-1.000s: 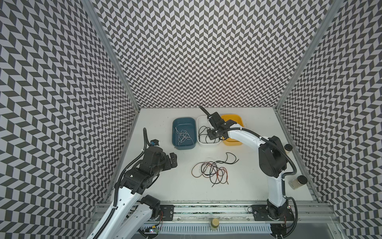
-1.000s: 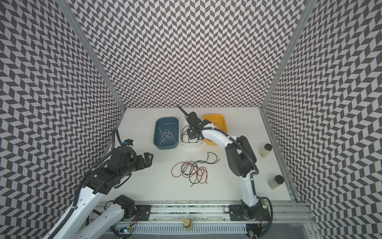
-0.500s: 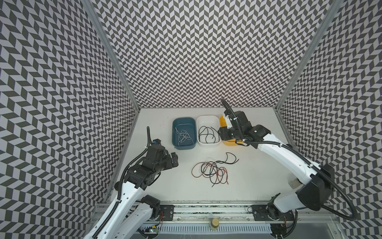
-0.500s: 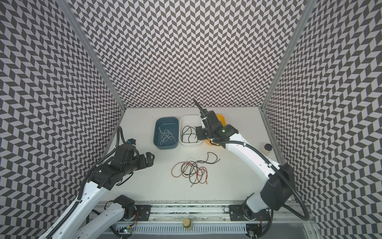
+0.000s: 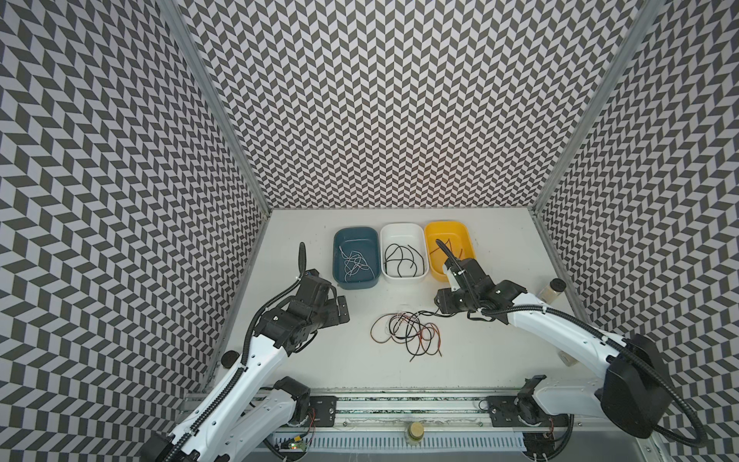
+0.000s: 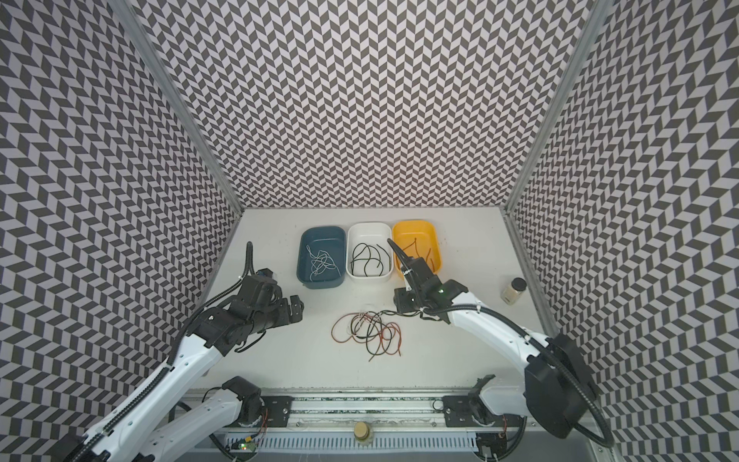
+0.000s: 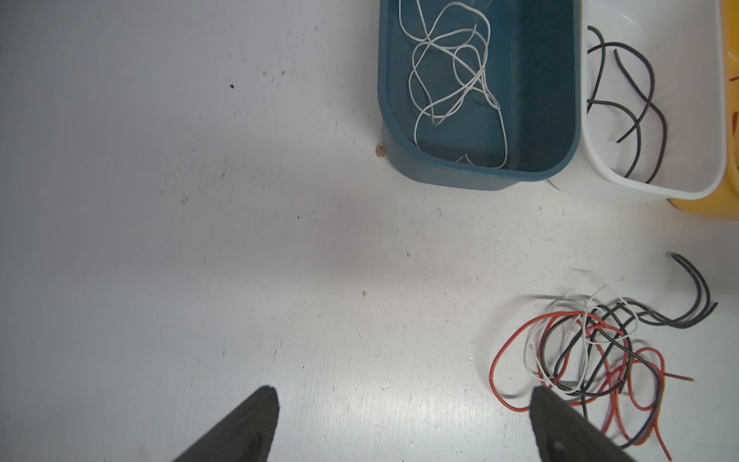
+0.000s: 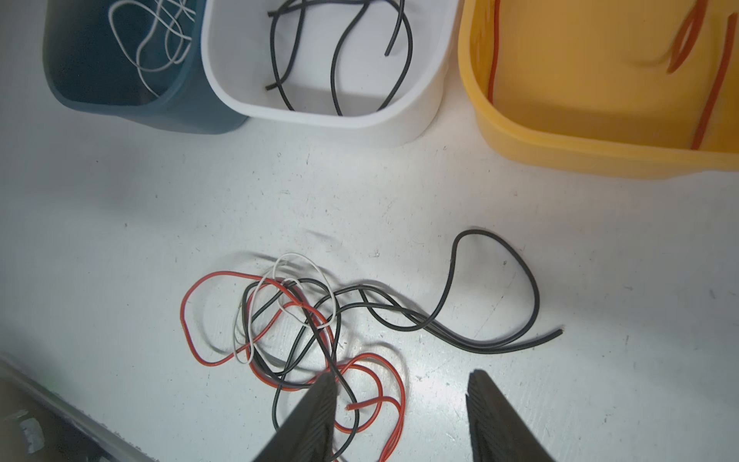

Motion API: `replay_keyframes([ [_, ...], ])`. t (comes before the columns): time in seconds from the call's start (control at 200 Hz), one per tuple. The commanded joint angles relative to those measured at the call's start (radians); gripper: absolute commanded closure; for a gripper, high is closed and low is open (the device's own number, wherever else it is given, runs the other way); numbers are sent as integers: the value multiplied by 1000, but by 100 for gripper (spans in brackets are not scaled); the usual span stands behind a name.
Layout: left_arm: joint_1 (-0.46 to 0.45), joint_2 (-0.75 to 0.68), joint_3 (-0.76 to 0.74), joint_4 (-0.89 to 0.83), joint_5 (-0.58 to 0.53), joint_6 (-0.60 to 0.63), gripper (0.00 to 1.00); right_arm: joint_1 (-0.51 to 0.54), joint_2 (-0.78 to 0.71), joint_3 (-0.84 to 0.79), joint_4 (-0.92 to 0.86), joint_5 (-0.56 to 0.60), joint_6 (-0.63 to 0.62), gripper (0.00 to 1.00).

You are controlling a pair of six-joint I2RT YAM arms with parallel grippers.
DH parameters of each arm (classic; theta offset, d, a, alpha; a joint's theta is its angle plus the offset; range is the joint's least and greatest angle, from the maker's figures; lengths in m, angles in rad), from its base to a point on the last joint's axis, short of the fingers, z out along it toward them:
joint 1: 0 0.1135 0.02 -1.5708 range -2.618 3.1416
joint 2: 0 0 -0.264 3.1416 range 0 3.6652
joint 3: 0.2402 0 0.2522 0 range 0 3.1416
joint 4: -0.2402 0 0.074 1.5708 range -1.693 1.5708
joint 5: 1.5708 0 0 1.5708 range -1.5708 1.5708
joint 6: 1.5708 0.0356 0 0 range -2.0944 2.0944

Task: Untangle the cables
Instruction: 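Move the right gripper back down over the wire pile, then pinch another black wire in the pile with the right gripper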

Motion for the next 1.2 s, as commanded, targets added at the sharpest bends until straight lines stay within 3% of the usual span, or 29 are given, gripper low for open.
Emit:
replay_keyframes([
  [0.0, -8, 25, 15, -18, -30, -18, 0, 6, 37, -24, 106, -41, 33, 50],
  [0.661, -9, 110, 34, -33, 9, -15, 0, 6, 221, -46, 193, -3, 45, 58],
  [0.971, -11, 108, 32, -30, 12, -16, 0, 3, 271, -33, 205, 1, 45, 77],
  [1.197, -9, 105, 33, -30, 13, -16, 0, 3, 214, -18, 173, -20, 45, 95],
])
